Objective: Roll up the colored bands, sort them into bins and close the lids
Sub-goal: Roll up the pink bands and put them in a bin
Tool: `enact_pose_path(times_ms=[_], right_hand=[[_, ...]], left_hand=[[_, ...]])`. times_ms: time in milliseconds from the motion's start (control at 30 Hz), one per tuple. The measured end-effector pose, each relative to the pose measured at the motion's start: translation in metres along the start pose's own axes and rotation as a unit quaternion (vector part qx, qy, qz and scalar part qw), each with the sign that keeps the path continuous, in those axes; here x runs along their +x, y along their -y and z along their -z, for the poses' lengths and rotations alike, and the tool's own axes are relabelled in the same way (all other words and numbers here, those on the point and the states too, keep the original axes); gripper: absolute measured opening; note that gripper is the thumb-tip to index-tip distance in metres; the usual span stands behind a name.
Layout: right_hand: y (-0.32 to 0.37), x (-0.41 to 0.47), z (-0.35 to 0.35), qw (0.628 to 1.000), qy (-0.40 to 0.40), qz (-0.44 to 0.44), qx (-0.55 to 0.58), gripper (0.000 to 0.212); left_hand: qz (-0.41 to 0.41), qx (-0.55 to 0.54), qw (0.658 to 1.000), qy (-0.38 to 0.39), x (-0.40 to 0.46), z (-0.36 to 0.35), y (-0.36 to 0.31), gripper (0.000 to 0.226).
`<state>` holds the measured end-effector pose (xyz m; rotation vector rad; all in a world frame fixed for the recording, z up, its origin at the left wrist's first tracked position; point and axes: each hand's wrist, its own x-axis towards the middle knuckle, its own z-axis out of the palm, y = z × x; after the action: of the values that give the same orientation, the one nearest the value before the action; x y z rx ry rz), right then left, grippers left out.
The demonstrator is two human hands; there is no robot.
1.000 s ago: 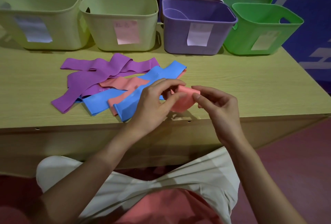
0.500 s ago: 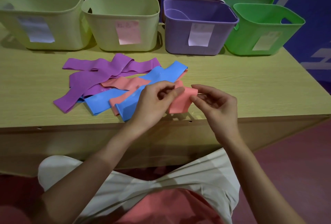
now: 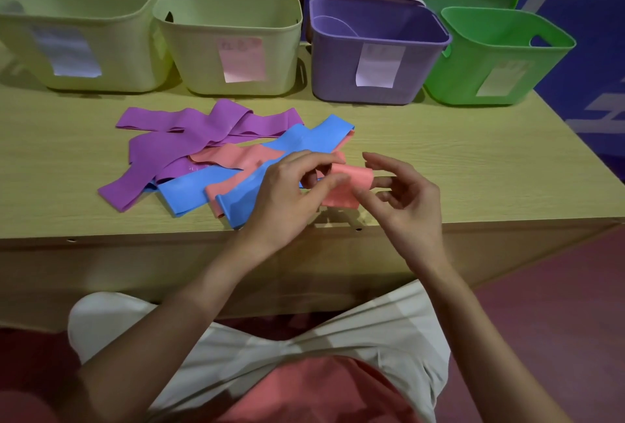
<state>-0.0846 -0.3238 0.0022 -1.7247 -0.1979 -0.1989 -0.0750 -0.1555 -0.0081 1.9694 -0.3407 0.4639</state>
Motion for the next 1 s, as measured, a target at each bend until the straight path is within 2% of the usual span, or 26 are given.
enact_pose_path(times_ms=[100,233,533,733,833,1000], right_hand=[[-0.0030,-0.0003,-0.0018,0.999,0.005,0.037,-0.027,0.034],[-0.0038,0.0002,-0.0018,1.000,0.003,0.025,-0.002,0.026],[-0.0028,0.0020,-0.0018,0.997,-0.003,-0.047,0.065,0.025],[-0.0038,0.0000,-0.0047,1.000,0.002,-0.003,0.003,0.033],[-0.0043,-0.0009,-0.0068,1.000,0.019,0.023,0.009,0.038],[-0.0046,-0.0011,-0.0090,0.999,0.009,0.030,0.031,0.025]], left_hand=[[0.013,-0.004,1.000,-0.009,-0.0006,0.0005,0.0008,0.022],[0.024,-0.015,1.000,-0.014,-0.0009,0.0024,0.0015,0.032],[0.004,-0.022,1.000,0.020,-0.0021,0.0041,-0.0011,0.021],[0.038,-0.046,0.998,0.013,-0.0017,0.0037,0.0018,0.010],[0.044,-0.055,0.997,0.019,-0.0014,0.0032,0.0036,0.004],[0.054,-0.053,0.997,0.010,-0.0026,0.0041,0.0053,0.025]])
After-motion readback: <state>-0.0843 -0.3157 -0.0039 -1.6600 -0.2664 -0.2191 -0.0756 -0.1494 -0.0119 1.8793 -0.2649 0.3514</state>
